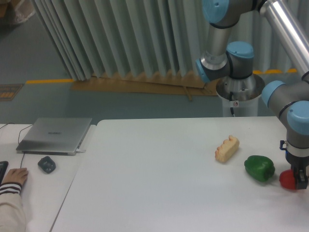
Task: Place the red peppers in a basket
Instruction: 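Lower the gripper onto the red bell pepper and close it, then lift the red bell pepper and carry it away from the green pepper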
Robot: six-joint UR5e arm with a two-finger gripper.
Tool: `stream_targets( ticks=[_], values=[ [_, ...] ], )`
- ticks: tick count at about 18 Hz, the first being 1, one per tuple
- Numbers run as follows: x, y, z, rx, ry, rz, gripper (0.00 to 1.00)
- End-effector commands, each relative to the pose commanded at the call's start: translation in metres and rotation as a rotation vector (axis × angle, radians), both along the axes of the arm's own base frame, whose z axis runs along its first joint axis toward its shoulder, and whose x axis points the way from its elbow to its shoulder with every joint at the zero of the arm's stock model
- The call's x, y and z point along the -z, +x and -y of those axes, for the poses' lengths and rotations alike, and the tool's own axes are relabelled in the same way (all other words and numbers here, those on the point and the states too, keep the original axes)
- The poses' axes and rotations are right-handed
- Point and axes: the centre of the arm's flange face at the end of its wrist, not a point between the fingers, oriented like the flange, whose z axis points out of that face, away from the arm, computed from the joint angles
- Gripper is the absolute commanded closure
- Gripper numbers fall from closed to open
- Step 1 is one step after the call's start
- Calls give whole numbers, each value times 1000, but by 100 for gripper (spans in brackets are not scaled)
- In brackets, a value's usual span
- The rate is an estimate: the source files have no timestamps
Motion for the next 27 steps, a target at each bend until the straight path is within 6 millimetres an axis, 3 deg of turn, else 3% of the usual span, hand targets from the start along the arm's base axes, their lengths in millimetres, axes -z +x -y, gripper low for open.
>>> stream_targets(
  ticks=[15, 20, 27],
  values=[
    [-30, 5, 14, -3, 13, -29, 45],
    [-50, 1, 38, -23, -3, -23, 45],
    [-72, -22, 83, 41, -8, -16, 45]
  ],
)
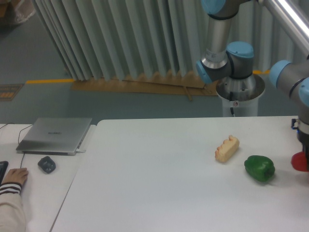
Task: Place the red peppers in a basket
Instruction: 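Lift the red bell pepper and carry it away from the green pepper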
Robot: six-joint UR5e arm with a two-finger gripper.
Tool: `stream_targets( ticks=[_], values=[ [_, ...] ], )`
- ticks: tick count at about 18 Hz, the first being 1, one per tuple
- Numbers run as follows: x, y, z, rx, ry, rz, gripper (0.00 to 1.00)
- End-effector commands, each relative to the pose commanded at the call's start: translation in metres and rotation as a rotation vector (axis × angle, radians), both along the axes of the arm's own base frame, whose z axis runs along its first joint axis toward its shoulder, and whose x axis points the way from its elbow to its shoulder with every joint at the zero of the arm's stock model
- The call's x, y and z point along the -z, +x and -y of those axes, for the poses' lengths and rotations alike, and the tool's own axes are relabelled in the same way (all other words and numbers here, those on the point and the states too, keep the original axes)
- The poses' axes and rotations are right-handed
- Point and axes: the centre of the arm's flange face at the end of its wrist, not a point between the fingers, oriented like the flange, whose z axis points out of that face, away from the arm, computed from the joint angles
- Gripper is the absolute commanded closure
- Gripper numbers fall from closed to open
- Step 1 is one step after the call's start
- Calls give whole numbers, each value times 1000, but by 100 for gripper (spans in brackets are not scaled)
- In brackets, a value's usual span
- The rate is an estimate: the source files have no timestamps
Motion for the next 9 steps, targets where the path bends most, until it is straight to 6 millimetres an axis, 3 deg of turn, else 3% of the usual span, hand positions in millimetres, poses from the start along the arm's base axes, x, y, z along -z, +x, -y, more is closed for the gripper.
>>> stream_targets(
  ticks=[9],
  values=[
    [-29, -10, 43, 33, -69, -23, 45]
  ],
)
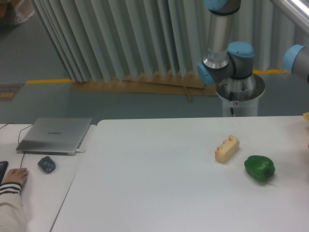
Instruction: Place the red peppers in a basket
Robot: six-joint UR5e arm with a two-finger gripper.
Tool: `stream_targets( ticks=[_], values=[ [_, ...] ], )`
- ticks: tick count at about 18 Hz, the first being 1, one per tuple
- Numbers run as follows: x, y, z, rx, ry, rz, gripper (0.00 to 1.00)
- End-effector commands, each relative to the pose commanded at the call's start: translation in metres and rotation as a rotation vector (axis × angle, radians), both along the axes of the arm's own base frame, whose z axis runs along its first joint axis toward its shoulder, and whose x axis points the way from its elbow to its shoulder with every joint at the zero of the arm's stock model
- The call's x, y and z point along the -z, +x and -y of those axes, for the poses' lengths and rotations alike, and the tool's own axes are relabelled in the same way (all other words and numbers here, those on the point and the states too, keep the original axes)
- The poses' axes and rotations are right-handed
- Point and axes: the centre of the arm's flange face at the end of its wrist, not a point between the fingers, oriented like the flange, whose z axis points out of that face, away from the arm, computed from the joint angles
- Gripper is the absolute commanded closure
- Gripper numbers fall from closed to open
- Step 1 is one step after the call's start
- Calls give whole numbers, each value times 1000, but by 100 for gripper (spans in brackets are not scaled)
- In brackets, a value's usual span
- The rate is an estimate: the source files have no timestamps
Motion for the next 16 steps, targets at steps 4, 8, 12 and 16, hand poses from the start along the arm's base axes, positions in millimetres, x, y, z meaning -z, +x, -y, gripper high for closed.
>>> stream_targets(
  ticks=[4, 8, 12, 16],
  values=[
    [-3, -15, 26, 58, -3, 15, 45],
    [-5, -33, 60, 69, -3, 20, 45],
    [-6, -50, 93, 76, 1, 25, 45],
    [-5, -61, 113, 100, 2, 34, 45]
  ],
)
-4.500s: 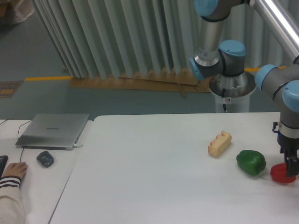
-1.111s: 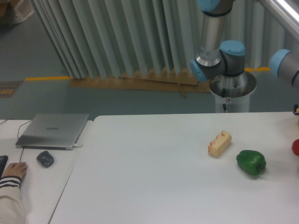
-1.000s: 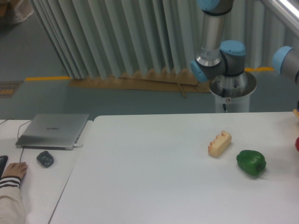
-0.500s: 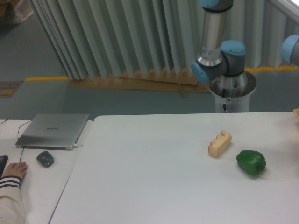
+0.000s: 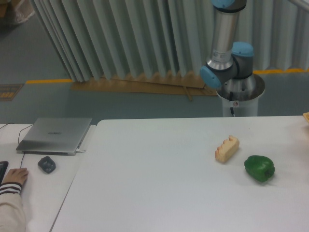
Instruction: Place the red peppers in a basket
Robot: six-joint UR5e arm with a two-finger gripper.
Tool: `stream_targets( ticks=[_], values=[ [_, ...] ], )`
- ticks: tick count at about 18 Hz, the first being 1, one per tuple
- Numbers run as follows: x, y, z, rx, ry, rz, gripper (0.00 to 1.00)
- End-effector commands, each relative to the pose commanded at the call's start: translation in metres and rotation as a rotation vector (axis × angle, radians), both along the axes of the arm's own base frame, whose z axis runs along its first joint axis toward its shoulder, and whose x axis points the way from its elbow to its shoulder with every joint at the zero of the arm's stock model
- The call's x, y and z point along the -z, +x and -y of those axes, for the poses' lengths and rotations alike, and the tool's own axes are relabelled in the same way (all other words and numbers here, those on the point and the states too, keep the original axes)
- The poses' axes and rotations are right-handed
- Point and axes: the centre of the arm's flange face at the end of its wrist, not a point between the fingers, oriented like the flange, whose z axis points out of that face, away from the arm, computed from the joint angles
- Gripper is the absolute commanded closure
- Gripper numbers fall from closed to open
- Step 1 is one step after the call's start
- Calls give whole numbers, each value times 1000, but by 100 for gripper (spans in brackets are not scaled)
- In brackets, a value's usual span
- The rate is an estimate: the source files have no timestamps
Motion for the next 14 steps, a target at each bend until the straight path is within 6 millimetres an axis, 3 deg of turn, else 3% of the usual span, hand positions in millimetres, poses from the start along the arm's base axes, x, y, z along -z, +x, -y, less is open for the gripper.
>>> stream_targets(
  ticks=[10, 13, 14],
  values=[
    [7, -7, 6, -12, 26, 0, 45],
    [9, -4, 2, -6, 26, 5, 42],
    [10, -4, 1, -4, 27, 6, 38]
  ],
)
